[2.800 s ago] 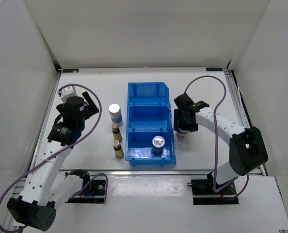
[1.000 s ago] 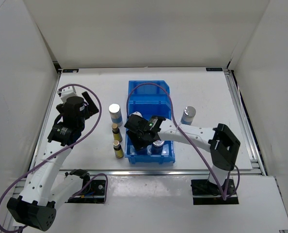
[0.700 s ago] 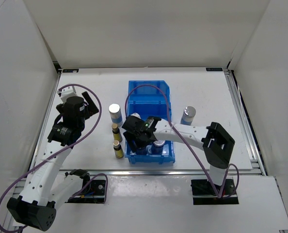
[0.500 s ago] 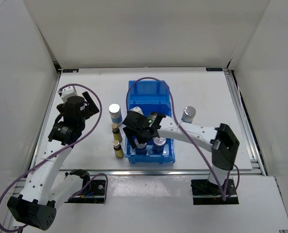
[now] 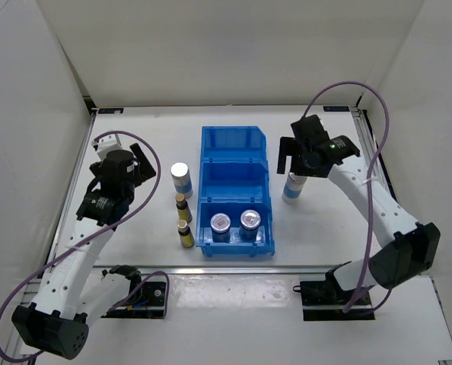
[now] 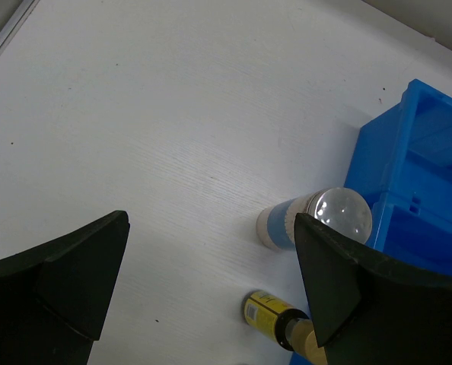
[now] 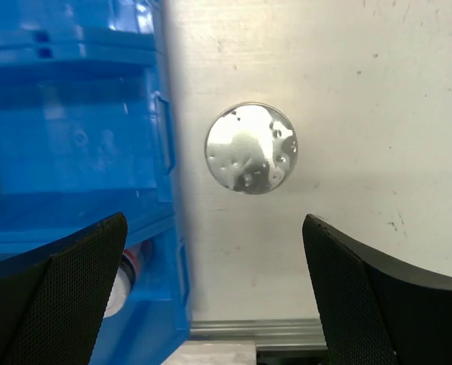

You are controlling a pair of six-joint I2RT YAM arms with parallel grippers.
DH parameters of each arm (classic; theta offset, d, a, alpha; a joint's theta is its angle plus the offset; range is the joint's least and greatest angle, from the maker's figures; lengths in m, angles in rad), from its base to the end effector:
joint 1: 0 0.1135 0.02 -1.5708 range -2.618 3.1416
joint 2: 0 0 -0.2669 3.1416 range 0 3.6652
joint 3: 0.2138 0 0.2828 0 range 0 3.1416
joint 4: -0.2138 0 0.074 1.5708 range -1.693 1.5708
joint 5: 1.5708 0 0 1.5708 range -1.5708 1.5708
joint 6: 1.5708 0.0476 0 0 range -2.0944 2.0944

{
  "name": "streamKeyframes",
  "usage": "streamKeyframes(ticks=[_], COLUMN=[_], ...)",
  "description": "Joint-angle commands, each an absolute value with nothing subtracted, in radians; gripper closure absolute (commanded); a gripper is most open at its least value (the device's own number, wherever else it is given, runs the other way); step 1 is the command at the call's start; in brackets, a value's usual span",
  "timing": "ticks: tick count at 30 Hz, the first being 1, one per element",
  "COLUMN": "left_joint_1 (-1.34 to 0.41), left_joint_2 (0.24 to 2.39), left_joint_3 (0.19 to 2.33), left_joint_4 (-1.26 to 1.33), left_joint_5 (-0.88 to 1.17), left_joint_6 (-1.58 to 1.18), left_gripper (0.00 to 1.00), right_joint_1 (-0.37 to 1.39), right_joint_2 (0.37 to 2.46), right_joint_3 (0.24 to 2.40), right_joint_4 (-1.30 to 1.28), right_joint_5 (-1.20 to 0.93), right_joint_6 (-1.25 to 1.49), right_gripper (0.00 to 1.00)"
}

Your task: Organize the condiment bottles

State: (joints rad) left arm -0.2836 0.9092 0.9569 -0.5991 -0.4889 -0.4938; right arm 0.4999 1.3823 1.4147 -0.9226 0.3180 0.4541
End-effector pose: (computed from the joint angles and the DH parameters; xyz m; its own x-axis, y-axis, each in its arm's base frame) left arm 0.2252 -0.0423 0.3364 -0.3779 -0.3257 -0.8667 -0.3590 0.9144 -0.1871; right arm 0.2873 0.1400 0.3519 -0.7369 0.0723 -0.6721 0.0452 0.9973 0.0576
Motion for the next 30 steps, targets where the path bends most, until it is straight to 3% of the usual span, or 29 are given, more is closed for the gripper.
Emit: streamKeyframes(ticks=[1, 10, 14, 18, 19, 23, 30], left_joint_1=[-0.287, -0.287, -0.287, -0.287, -0.287, -0.287, -0.287], left_joint_2=[0.904, 0.904, 0.904, 0.904, 0.904, 0.904, 0.913], left_joint_3=[0.965, 0.965, 0.965, 0.965, 0.965, 0.965, 0.965], left_joint_4=[-0.597, -0.597, -0.597, -0.597, -0.597, -0.597, -0.597], left_joint_5=[-0.489, -0.489, -0.489, -0.489, -0.489, -0.489, -0.48], left_joint_6=[-0.489, -0.489, -0.489, -0.489, -0.489, -0.489, -0.489], left_gripper=[0.0, 0.0, 0.0, 0.0, 0.0, 0.0, 0.0], right_joint_1=[0.457, 0.362, 0.341, 0.341, 0.341, 0.386, 0.619], right_joint_2=[1.419, 1.601, 1.634, 1.62, 1.6, 1.511, 1.413], right_joint_3=[1.408, 1.39, 1.381, 1.381, 1.381, 1.434, 1.535], right_joint_4=[-0.919, -0.868, -0.857, -0.847, -0.847, -0.888, -0.879], right_joint_5=[0.249, 0.19, 0.178, 0.187, 0.187, 0.267, 0.386], right_joint_6=[0.396, 0.387, 0.387, 0.387, 0.387, 0.387, 0.333], right_gripper=[0.01, 0.05, 0.2, 0.45, 0.55, 0.77, 0.82])
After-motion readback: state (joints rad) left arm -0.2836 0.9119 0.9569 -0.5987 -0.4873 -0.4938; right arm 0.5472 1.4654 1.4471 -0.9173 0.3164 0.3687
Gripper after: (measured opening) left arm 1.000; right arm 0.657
